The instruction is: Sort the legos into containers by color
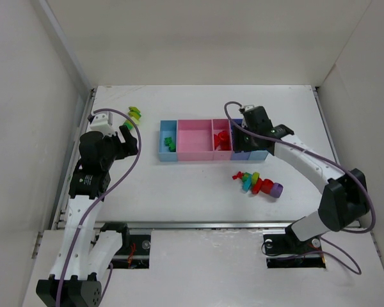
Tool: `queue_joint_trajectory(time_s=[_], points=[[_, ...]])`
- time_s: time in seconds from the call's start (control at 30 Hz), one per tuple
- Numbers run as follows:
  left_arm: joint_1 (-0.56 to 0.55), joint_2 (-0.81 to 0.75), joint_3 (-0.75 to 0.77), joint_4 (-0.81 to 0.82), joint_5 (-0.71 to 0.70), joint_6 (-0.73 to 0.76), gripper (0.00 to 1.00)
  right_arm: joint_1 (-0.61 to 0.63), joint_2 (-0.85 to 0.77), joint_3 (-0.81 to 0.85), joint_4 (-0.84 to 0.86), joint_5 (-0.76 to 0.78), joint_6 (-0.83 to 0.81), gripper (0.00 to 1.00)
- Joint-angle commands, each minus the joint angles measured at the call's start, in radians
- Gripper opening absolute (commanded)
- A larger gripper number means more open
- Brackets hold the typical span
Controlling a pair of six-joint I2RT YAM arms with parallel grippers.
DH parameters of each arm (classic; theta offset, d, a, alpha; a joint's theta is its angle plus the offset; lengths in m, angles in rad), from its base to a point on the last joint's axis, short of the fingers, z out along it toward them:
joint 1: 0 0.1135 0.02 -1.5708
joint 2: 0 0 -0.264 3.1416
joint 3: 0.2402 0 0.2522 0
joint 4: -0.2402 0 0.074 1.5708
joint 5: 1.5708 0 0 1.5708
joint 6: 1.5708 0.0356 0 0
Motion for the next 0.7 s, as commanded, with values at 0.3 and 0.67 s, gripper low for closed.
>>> queue_joint_trajectory(time_s=[0.3, 0.67], points=[[0.006, -0.015, -0.016, 0.056, 0.015, -0.011, 0.74, -0.005, 0.107, -0.119, -0.027, 0.010, 0.061, 0.58], [0.024, -0.034, -0.026, 0.056, 0.015, -0.011, 0.75, 0.036, 0.207, -0.099, 0.009, -0.001, 0.030, 0.56]])
